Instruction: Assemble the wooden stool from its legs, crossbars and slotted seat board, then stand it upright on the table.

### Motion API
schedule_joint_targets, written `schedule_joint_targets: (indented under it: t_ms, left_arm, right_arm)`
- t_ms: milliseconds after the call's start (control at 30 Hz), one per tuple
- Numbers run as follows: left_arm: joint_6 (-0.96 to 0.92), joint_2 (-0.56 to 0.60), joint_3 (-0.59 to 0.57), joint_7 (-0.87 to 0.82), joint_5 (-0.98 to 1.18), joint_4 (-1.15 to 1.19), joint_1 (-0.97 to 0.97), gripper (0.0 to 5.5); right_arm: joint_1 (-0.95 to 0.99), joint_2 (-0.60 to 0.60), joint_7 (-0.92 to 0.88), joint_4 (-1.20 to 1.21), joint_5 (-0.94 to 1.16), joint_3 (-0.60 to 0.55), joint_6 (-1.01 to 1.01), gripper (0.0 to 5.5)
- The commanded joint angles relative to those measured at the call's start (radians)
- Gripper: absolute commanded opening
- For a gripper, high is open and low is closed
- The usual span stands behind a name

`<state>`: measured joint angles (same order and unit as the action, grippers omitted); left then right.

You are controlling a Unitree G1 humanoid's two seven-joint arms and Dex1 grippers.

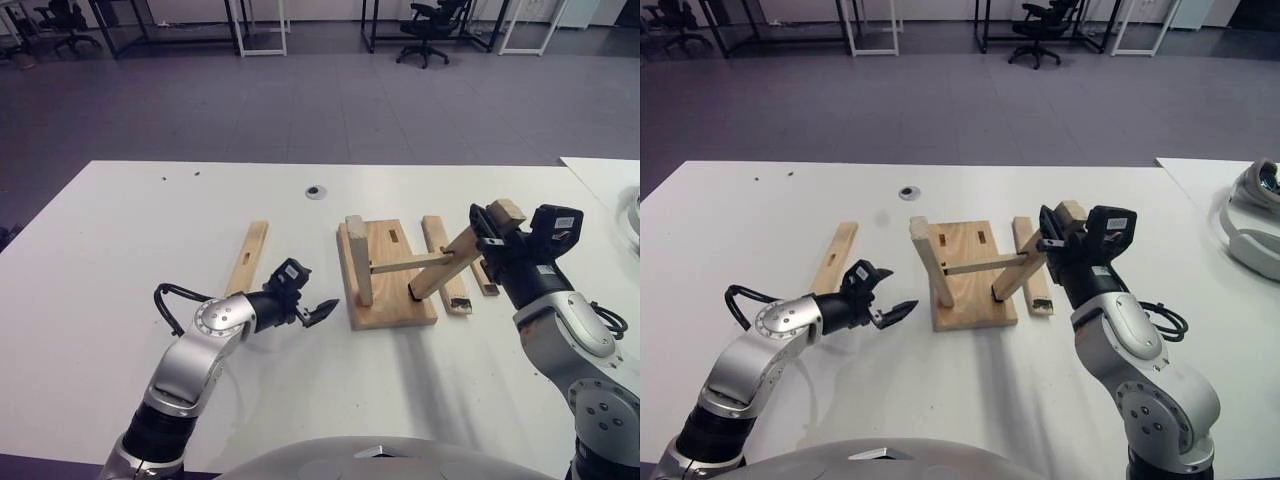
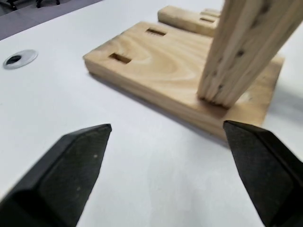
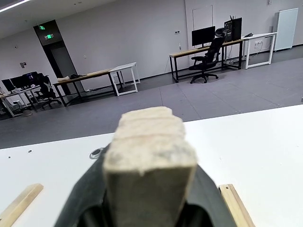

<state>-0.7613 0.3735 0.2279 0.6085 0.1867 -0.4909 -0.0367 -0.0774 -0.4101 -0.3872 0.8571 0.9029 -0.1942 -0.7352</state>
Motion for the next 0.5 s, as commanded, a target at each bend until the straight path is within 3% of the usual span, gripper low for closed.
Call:
schedule_joint_targets:
  t_ms: [33, 167, 233, 500]
  left_arm:
    - [-0.051, -0.026, -0.004, -0.025, 0.044, -0.053, -0.024, 4.35]
    - [-0.101, -0.065, -0.047, -0.048, 0.128, -0.125, -0.056, 4.35]
    - [-0.108, -0.086, -0.044, -0.061, 0.152, -0.141, -0.096, 4.35]
    - [-0.059, -0.137, 0.047, -0.096, 0.140, -0.041, -0.195, 4.35]
  right_arm:
    - [-0.082, 0.001, 0.018, -0.044, -0.077, 0.066, -0.052, 1.02]
    - [-0.117, -0.043, 0.103, -0.091, -0.107, 0.124, -0.094, 1.02]
    - [-0.103, -0.059, 0.162, -0.125, -0.125, 0.152, -0.094, 1.71]
    - [0.011, -0.050, 0.343, -0.164, -0.224, 0.233, -0.029, 3.12]
